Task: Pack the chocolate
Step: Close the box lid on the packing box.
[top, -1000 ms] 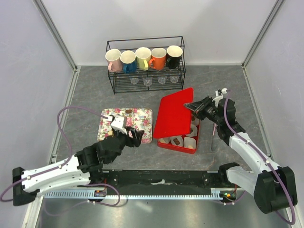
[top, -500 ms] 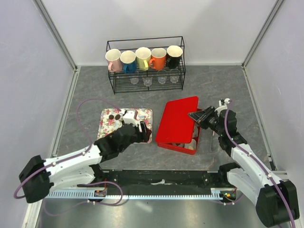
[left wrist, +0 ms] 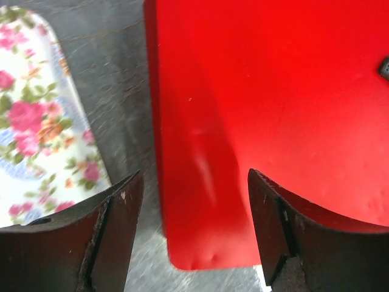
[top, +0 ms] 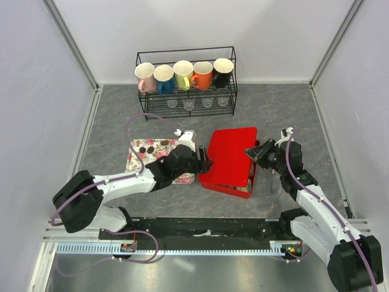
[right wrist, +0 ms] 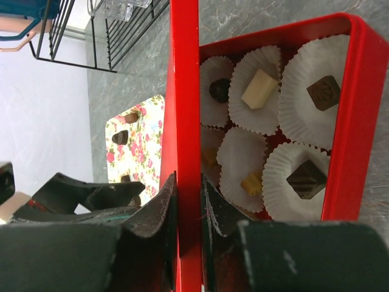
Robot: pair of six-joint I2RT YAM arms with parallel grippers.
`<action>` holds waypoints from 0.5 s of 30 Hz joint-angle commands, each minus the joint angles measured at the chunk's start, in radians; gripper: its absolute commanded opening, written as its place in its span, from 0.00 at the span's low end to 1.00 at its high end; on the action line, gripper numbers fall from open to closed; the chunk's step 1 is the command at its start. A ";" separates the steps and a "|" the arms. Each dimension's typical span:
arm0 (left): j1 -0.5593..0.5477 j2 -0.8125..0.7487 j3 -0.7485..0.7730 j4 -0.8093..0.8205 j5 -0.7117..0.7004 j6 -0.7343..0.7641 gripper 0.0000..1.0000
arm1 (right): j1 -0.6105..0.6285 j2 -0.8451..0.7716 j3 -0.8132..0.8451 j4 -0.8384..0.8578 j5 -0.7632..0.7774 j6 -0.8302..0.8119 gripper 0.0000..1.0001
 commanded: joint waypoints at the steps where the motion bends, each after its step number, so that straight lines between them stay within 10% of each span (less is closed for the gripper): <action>1: 0.009 0.079 0.075 0.059 0.069 -0.029 0.76 | -0.004 -0.013 0.053 -0.120 0.102 -0.106 0.06; 15: 0.009 0.150 0.142 -0.012 0.043 -0.006 0.77 | -0.004 0.013 0.099 -0.242 0.213 -0.212 0.11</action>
